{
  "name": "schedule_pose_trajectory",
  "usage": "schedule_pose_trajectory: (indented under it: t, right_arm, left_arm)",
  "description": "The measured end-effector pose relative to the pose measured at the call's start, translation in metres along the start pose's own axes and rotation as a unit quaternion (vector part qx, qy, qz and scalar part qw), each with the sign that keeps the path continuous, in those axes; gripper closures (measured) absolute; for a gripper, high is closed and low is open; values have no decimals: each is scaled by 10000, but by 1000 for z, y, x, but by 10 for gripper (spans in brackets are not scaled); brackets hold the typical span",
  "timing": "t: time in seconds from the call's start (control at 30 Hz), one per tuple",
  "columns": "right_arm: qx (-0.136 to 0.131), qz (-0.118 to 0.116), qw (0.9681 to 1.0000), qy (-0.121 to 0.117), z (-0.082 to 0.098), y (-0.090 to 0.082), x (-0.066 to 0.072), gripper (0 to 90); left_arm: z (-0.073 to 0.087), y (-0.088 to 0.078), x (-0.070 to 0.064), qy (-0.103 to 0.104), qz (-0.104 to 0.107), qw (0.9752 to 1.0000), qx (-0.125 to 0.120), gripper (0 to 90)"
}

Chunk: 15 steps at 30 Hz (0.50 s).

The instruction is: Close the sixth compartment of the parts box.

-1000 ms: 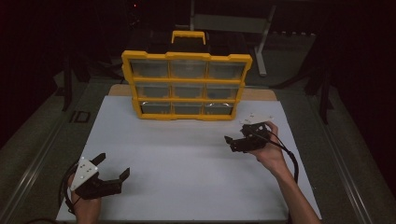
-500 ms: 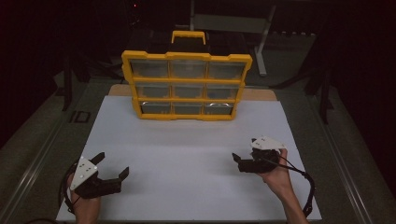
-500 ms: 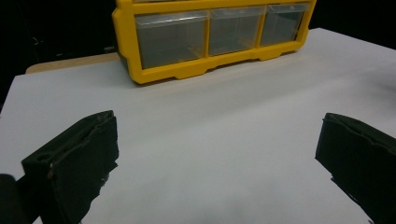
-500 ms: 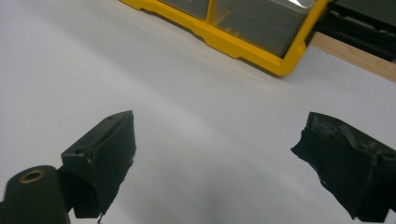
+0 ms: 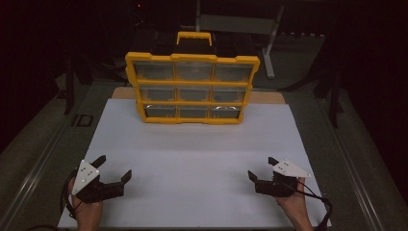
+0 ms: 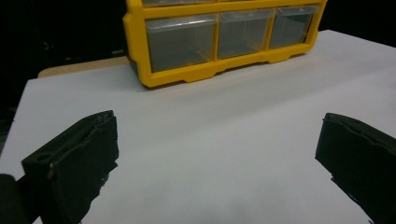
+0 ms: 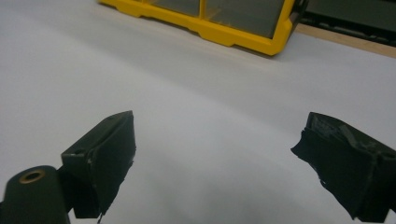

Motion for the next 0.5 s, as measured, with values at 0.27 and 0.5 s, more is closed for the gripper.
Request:
schedule_pose_trajectory:
  t: [0.27,0.5]
  right_arm:
    - [-383,103,9992,-1,1,-5,-1,96]
    - [-495,223,9985,26,2,-6,-4,96]
  left_arm:
    - [-2,0,2,60,-86,9999,-97,0]
    - [-1,1,1,98,-140,9998,-71,0]
Point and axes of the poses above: each handheld gripper's, and its own axes: y roughly forward along the jaws, z roughly out of its underside, x roughly to its left, the point moved 10 cm from there along y, roughly forward along the jaws, and after that the axes turned 13 degrees about -x, right-handed, at the moved point
